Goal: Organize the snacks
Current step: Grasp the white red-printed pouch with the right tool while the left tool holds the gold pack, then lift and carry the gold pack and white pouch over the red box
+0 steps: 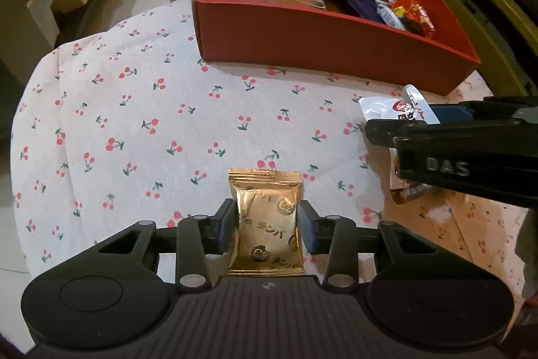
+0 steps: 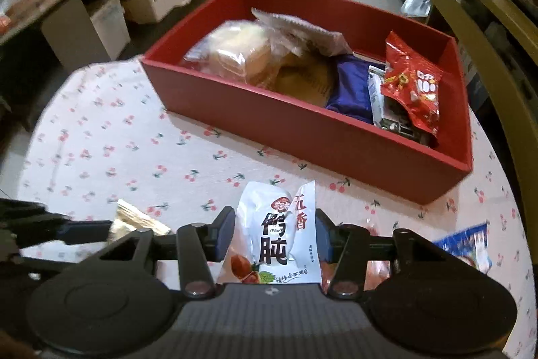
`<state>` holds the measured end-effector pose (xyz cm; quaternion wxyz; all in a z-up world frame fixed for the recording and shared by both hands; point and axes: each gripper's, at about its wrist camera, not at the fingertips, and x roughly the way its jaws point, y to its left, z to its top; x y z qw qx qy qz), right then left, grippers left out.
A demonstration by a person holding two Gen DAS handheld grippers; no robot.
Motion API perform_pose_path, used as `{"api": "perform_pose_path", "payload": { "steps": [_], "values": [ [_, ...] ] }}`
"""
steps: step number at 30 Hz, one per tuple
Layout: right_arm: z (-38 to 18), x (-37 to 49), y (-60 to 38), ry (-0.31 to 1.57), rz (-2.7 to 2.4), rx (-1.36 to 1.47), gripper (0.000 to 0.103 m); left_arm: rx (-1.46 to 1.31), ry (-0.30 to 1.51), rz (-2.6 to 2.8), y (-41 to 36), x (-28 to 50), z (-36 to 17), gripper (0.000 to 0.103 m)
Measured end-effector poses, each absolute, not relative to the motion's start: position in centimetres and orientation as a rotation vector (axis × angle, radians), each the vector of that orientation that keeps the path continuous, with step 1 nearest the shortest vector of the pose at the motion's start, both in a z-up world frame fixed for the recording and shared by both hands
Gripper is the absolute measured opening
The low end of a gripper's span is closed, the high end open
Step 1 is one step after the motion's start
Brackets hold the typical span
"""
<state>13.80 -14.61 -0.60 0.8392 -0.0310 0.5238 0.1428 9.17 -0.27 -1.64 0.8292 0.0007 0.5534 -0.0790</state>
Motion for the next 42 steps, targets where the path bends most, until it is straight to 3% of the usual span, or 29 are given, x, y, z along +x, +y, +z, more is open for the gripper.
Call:
{"api": "perform_pose_path", "payload": {
  "steps": [5, 7, 9, 10, 16, 18, 20, 30, 42],
  "values": [
    [1.3, 11.2, -15.8, 1.074, 0.303, 0.007, 0.055, -0.018, 1.173, -0.19, -0.3, 8.2, -1.2, 0.038],
    [1.8, 10.3, -16.3, 1.066, 0.297, 0.032, 0.055, -0.021, 1.172, -0.195, -0.6, 8.2, -1.3, 0.048],
    [2.1, 9.7, -16.8, 1.061, 0.292, 0.055, 0.055, 0.007, 1.159, -0.19, -1.2, 8.3, -1.5, 0.073],
    [2.3, 9.4, -17.1, 1.057, 0.287, 0.064, 0.055, 0.037, 1.146, -0.18, -1.6, 8.3, -1.6, 0.075],
    [2.3, 9.4, -18.6, 1.058, 0.283, 0.103, 0.055, 0.097, 1.149, -0.129, -2.4, 9.2, -2.9, 0.065],
    [2.5, 9.7, -19.0, 1.055, 0.286, 0.113, 0.055, 0.1, 1.141, -0.12, -2.6, 9.1, -2.8, 0.053],
    [2.7, 9.9, -19.4, 1.046, 0.285, 0.128, 0.055, 0.078, 1.144, -0.12, -2.5, 8.9, -2.6, 0.048],
    [3.8, 8.9, -21.0, 1.006, 0.273, 0.151, 0.055, 0.054, 1.155, -0.11, -2.8, 6.6, -1.5, 0.047],
    [5.8, 7.9, -23.2, 0.931, 0.221, 0.204, 0.055, 0.089, 1.016, -0.15, -5.0, 7.2, 4.7, 0.047]
  ]
}}
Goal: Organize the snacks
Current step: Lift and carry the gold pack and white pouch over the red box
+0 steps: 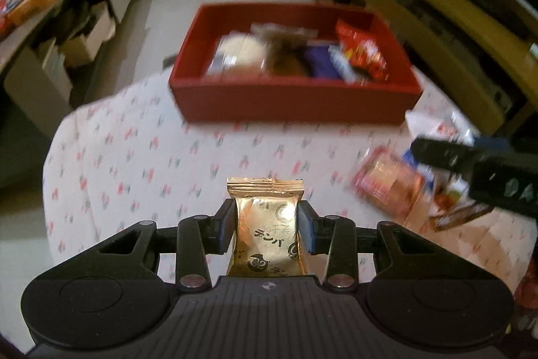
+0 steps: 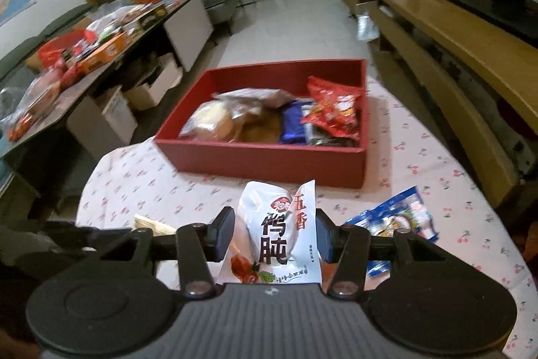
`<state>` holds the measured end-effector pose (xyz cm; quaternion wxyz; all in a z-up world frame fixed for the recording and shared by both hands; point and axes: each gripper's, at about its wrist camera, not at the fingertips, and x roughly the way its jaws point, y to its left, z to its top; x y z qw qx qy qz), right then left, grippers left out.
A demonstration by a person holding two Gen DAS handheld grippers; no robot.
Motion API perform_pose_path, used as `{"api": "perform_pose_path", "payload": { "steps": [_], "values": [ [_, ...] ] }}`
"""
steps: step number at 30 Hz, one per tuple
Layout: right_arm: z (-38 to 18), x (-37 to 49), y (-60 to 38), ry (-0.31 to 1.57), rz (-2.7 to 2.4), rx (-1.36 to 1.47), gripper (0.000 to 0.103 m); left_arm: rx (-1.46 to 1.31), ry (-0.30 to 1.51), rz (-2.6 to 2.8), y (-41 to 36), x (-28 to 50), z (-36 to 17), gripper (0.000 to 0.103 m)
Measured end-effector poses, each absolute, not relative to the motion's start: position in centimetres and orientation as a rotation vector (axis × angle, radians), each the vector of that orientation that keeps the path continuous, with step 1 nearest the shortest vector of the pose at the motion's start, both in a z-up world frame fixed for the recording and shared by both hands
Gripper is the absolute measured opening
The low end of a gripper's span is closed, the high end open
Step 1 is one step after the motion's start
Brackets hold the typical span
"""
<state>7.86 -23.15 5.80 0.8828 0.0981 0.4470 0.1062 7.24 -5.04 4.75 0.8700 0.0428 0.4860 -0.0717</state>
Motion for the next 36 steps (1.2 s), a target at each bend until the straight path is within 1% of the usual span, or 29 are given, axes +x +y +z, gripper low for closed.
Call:
{"api": "perform_pose_path", "payload": {
  "steps": [8, 14, 36],
  "values": [
    [5.8, 10.8, -23.8, 0.909, 0.169, 0.218, 0.055, 0.075, 0.965, -0.201, -5.9, 11.3, 5.5, 0.047],
    [5.7, 12.4, -23.3, 0.903, 0.172, 0.218, 0.055, 0.067, 0.959, -0.194, -5.9, 13.3, 5.4, 0.048],
    [5.6, 16.1, -22.9, 0.885, 0.164, 0.225, 0.055, 0.069, 0.912, -0.169, -6.8, 16.4, 6.3, 0.048]
  ]
}}
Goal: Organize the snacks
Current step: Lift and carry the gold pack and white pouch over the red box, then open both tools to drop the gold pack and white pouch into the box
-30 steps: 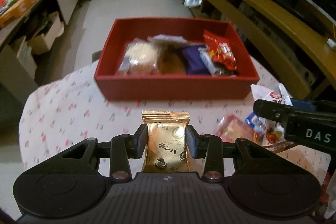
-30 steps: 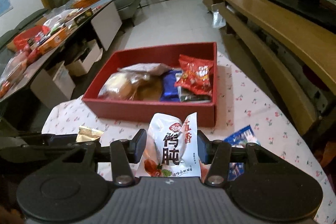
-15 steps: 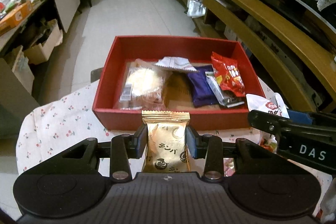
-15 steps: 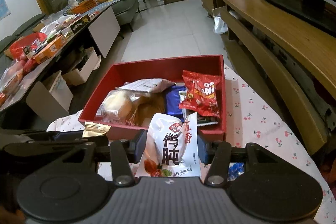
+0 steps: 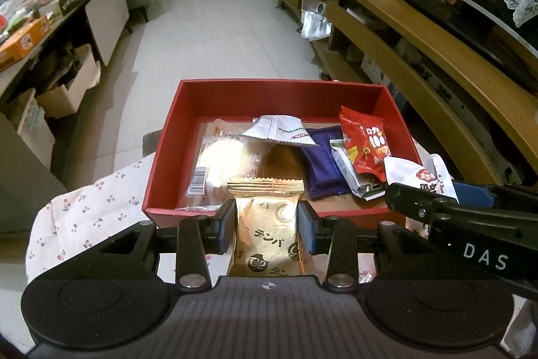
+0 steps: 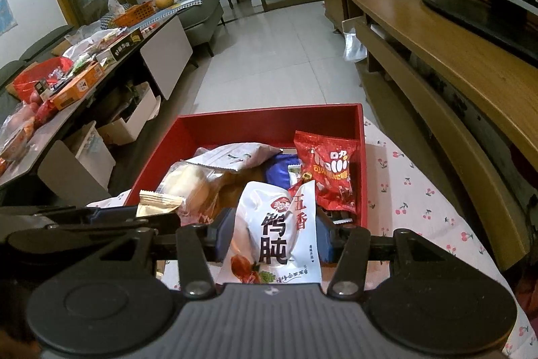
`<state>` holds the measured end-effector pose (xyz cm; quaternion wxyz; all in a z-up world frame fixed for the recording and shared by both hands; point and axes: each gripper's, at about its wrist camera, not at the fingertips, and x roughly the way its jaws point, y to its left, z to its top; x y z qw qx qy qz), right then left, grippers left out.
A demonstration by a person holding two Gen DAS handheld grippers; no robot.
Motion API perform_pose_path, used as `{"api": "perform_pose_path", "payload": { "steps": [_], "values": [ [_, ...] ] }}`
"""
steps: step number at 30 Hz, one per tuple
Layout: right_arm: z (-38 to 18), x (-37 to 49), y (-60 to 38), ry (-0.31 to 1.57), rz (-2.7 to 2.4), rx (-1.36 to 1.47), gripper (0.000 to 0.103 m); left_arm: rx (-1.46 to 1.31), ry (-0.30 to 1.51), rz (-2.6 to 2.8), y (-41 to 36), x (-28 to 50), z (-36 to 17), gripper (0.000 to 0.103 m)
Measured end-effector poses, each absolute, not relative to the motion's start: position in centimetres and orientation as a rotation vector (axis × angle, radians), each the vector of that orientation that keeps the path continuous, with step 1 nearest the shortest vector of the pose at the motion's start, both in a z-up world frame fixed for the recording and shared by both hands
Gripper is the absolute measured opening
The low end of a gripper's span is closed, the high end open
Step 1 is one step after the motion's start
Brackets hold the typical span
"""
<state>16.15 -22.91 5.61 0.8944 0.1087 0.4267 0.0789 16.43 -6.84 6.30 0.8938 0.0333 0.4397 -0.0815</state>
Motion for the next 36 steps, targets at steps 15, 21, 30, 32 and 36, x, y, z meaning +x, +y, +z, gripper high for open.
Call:
{"api": "perform_pose_path", "payload": {
  "steps": [15, 21, 30, 32, 36],
  "values": [
    [5.4, 17.4, -22.6, 0.882, 0.165, 0.223, 0.055, 0.063, 0.903, -0.17, -7.3, 17.8, 6.5, 0.042],
    [5.0, 18.2, -22.8, 0.885, 0.154, 0.218, 0.055, 0.066, 0.916, -0.168, -7.5, 18.5, 5.9, 0.044],
    [4.5, 18.7, -23.1, 0.896, 0.141, 0.218, 0.056, 0.042, 0.954, -0.162, -7.4, 18.7, 5.0, 0.048],
    [4.1, 19.4, -23.0, 0.897, 0.132, 0.219, 0.056, 0.048, 0.954, -0.161, -7.6, 18.6, 4.9, 0.05],
    [3.0, 20.7, -22.9, 0.909, 0.117, 0.219, 0.056, 0.048, 0.961, -0.157, -7.5, 18.7, 4.6, 0.052]
  ]
}}
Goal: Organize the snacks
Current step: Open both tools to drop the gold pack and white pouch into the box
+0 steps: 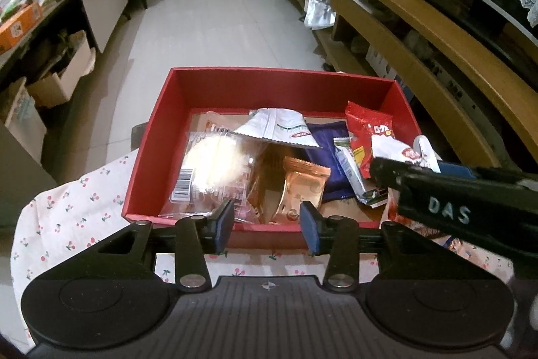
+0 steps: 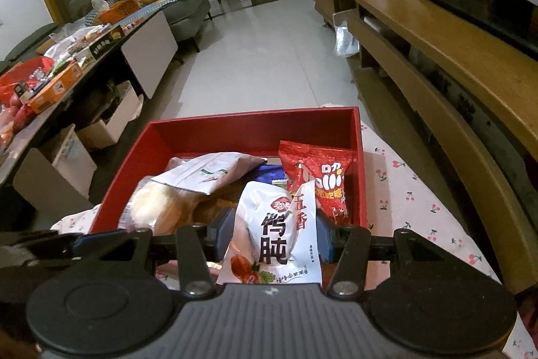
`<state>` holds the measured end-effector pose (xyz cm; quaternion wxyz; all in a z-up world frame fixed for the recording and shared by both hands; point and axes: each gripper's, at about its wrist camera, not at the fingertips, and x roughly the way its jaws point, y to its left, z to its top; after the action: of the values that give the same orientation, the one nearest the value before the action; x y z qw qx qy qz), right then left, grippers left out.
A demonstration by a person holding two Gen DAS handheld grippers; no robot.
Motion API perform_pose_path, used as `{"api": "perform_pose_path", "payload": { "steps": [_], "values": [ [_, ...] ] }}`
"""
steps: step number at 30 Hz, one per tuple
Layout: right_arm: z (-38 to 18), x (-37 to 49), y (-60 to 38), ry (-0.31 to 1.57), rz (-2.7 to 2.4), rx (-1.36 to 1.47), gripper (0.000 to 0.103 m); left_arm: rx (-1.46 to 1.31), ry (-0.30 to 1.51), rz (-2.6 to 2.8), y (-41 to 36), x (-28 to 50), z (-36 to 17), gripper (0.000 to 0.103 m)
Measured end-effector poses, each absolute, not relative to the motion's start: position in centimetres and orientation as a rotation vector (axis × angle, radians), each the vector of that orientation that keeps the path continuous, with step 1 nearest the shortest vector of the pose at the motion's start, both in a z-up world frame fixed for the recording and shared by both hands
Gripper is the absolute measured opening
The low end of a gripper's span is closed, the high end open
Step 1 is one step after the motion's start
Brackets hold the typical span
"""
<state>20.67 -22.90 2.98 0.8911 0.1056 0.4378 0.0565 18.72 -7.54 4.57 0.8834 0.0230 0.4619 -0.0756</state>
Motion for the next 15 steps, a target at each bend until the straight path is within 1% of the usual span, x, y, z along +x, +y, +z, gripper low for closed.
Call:
{"api": "perform_pose_path", "payload": {
  "steps": [2, 7, 9, 15],
  "values": [
    [2.6, 21.1, -22.9, 0.909, 0.112, 0.218, 0.057, 0.043, 0.967, -0.156, -7.5, 18.8, 4.4, 0.053],
    [2.4, 21.4, -23.4, 0.908, 0.113, 0.239, 0.06, 0.056, 0.968, -0.161, -7.8, 18.7, 4.2, 0.059],
    [2.5, 21.3, -23.5, 0.9, 0.107, 0.241, 0.064, 0.062, 0.964, -0.166, -8.1, 18.4, 4.3, 0.062],
    [2.6, 21.2, -23.5, 0.9, 0.102, 0.249, 0.064, 0.08, 0.953, -0.177, -8.5, 18.0, 4.5, 0.066]
  ]
}}
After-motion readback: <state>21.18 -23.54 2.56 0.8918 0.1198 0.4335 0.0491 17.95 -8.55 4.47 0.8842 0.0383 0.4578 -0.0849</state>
